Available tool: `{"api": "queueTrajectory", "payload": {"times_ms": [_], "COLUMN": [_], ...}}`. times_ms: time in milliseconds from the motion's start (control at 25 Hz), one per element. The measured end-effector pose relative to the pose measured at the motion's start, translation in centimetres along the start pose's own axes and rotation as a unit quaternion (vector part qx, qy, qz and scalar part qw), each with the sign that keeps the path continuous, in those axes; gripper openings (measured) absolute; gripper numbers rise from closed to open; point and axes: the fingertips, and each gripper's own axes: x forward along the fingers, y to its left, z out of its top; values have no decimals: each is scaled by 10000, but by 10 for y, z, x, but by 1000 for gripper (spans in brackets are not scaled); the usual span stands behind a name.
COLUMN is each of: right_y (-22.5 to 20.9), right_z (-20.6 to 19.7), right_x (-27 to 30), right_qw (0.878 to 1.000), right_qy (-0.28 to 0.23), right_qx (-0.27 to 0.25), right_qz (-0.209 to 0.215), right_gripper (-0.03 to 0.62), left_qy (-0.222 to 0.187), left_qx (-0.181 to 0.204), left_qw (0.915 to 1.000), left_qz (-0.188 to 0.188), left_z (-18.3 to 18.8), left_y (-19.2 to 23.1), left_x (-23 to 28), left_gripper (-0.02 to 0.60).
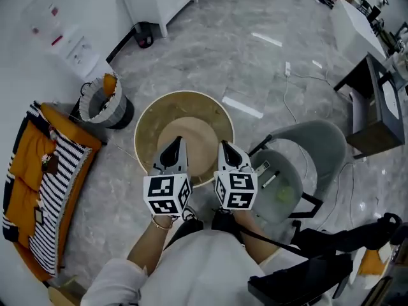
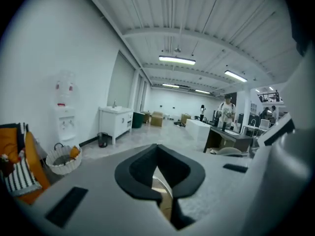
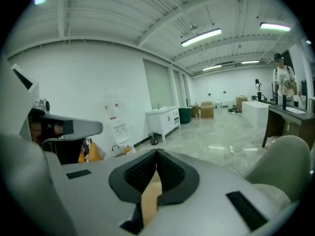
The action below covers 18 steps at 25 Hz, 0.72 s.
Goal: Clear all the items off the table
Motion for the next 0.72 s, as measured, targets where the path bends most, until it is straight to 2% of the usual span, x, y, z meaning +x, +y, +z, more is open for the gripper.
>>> {"api": "queueTrajectory", "payload": {"times_ms": [120, 280, 440, 720], "right_y": [27, 54, 66, 64], "right_z": [38, 73, 74, 73], "right_x": [-14, -34, -49, -55], "right_qw": [9993, 9956, 9933, 9913], "right_qy": [-313, -717, -838, -794], "right_qx": [-167, -552, -732, -1024], "right_qz": [81, 261, 320, 219], "right_gripper": [25, 25, 25, 23], "left_qy": [-359, -692, -669, -498], "left_qx": [204, 46, -224, -184], "left_qw": [9991, 9964, 9949, 9969], "left_qz": [110, 482, 715, 584], "left_z": [37, 58, 47, 36], "left_y": [27, 56, 57, 42], "left_x": [-37, -75, -90, -82], "left_gripper": [8, 8, 8, 8]}}
